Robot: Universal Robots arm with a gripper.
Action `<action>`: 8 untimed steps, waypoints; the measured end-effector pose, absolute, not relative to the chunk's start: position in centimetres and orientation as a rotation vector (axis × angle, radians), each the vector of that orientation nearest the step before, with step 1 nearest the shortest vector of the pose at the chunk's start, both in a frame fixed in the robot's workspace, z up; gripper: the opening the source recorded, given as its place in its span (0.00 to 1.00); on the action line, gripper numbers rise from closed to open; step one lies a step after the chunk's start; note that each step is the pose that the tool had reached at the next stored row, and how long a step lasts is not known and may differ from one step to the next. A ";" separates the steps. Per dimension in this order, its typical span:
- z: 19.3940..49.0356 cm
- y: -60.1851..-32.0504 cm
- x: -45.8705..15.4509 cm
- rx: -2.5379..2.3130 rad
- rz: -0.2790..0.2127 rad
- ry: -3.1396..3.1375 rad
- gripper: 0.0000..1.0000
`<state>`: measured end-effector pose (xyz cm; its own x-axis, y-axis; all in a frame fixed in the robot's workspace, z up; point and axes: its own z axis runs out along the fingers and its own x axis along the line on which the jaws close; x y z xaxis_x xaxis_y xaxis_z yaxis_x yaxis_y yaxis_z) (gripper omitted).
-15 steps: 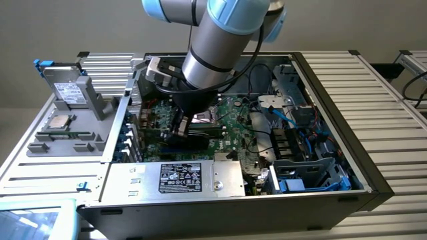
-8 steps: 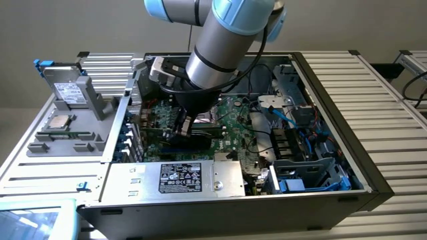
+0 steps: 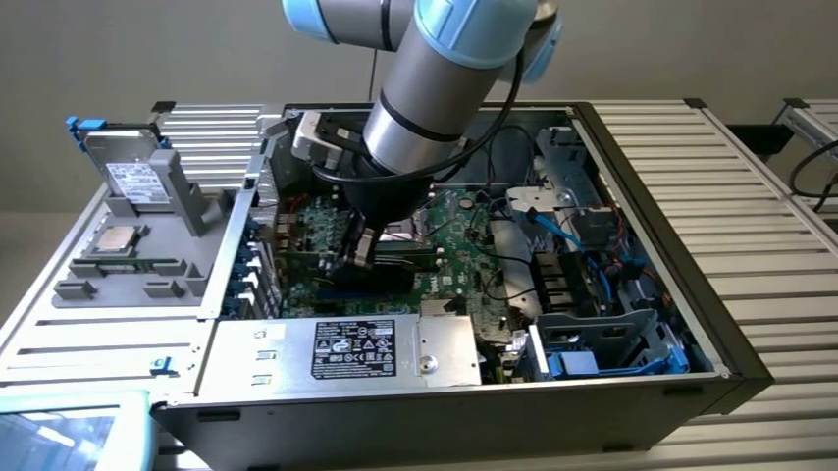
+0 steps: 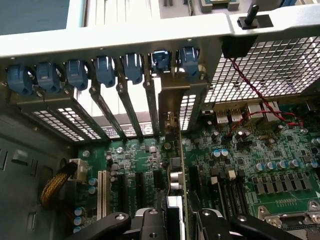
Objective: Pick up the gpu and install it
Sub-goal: 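Insert the gpu into the slot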
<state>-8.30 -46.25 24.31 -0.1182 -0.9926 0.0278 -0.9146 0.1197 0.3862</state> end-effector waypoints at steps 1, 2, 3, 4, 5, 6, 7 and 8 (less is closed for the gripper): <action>24.3 -46.3 -8.3 1.875 -0.399 -2.120 0.28; 24.3 -46.4 -8.3 1.877 -0.398 -2.118 0.28; 24.3 -46.5 -8.3 1.879 -0.398 -2.116 0.28; 24.3 -46.6 -8.3 1.881 -0.397 -2.114 0.28; 24.3 -46.7 -8.3 1.883 -0.397 -2.112 0.28; 24.3 -46.7 -8.3 1.884 -0.397 -2.111 0.28; 24.3 -46.7 -8.3 1.883 -0.397 -2.111 0.28; 24.3 -46.7 -8.3 1.884 -0.397 -2.111 0.28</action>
<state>-8.30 -46.72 24.32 -0.1078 -0.9938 0.0280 -0.9158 0.1102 0.3862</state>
